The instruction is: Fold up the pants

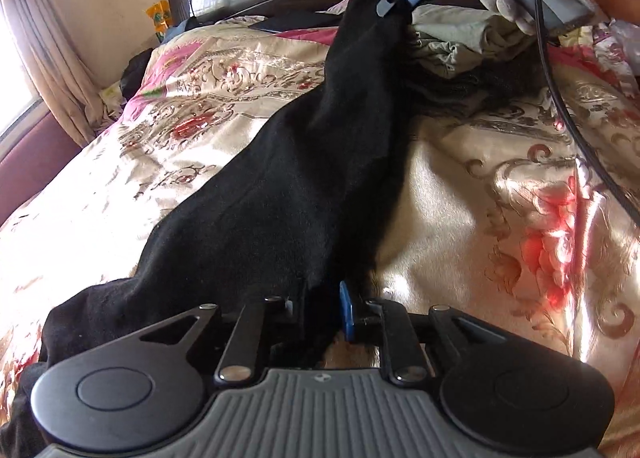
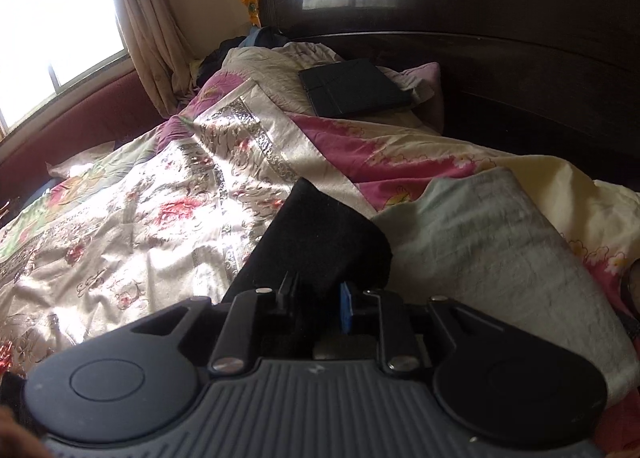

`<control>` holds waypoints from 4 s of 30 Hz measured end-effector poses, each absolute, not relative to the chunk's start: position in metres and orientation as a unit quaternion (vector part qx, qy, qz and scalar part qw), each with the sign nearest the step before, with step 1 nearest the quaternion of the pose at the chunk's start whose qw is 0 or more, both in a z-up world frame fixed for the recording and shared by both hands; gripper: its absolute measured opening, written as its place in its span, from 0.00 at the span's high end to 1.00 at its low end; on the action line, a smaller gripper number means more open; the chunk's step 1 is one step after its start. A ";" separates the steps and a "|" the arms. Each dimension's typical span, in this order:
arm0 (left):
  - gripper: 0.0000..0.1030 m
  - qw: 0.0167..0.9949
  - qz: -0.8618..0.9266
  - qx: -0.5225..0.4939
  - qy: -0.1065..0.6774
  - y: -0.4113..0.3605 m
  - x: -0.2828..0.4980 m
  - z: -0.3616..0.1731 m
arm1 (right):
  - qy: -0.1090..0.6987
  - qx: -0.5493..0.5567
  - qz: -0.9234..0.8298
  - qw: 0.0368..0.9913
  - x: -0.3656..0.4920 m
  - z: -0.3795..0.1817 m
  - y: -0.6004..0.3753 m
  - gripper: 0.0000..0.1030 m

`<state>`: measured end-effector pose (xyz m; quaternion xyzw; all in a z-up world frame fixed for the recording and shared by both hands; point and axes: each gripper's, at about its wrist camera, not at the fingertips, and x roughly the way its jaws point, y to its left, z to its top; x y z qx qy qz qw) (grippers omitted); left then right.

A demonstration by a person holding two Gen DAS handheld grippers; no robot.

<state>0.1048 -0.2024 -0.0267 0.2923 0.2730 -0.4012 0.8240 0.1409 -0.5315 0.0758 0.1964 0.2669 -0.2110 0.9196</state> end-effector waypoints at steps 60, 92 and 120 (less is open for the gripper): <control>0.50 0.895 -0.309 0.132 0.294 -0.074 0.116 -0.011 | 0.166 -0.061 0.115 0.978 0.185 0.111 -0.208 0.90; 0.50 0.943 -0.121 0.004 0.309 0.133 0.057 -0.007 | 0.348 -0.166 0.286 0.877 0.204 0.008 0.049 0.77; 0.50 0.936 -0.095 0.023 0.338 0.152 0.059 -0.024 | 0.251 -0.260 0.356 0.862 0.156 -0.005 0.087 0.86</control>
